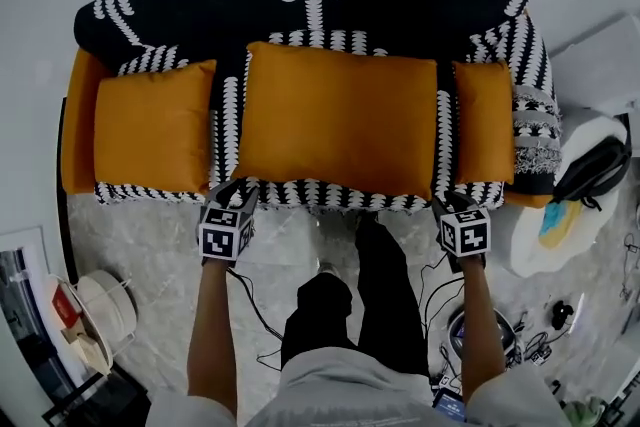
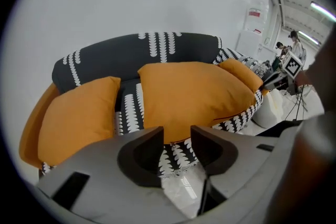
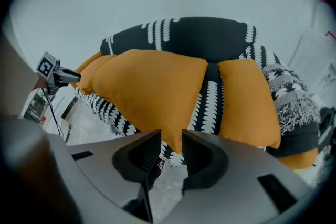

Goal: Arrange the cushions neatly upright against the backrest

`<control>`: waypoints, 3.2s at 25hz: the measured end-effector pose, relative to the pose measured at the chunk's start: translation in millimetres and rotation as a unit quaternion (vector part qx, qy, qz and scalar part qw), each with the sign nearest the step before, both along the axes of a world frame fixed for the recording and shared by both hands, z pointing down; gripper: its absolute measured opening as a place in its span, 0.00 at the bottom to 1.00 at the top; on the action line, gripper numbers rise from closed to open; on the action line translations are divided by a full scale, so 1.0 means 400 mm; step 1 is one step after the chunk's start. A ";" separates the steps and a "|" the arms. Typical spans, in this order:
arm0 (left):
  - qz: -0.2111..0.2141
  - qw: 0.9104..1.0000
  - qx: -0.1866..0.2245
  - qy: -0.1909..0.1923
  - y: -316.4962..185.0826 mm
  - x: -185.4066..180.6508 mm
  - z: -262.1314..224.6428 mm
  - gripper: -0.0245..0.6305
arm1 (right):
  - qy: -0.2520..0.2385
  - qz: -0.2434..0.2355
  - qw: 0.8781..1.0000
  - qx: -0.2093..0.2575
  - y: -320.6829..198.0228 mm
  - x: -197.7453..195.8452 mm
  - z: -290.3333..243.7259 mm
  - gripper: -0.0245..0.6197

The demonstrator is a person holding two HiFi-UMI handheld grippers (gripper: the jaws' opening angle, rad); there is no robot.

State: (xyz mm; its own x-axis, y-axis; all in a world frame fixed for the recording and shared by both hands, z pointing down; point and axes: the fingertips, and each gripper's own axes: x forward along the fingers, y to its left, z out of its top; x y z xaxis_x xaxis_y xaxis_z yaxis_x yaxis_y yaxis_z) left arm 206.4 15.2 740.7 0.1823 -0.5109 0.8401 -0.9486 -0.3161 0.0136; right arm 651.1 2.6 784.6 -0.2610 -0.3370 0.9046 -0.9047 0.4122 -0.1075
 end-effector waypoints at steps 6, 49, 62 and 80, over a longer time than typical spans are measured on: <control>-0.043 0.999 -0.011 -0.019 -0.019 -0.064 0.114 0.32 | 0.004 -0.005 0.999 -0.035 0.022 0.005 0.134 0.22; -0.159 0.984 -0.045 -0.061 -0.450 -0.123 -0.166 0.07 | -0.043 -0.068 0.992 -0.101 -0.382 -0.040 -0.251 0.05; -0.156 0.986 -0.025 -0.048 -0.682 -0.146 -0.250 0.07 | -0.028 -0.042 0.998 -0.041 -0.652 -0.065 -0.371 0.05; -0.148 0.989 -0.001 -0.017 -1.006 -0.177 -0.261 0.07 | 0.010 0.066 0.997 0.038 -0.985 -0.083 -0.441 0.05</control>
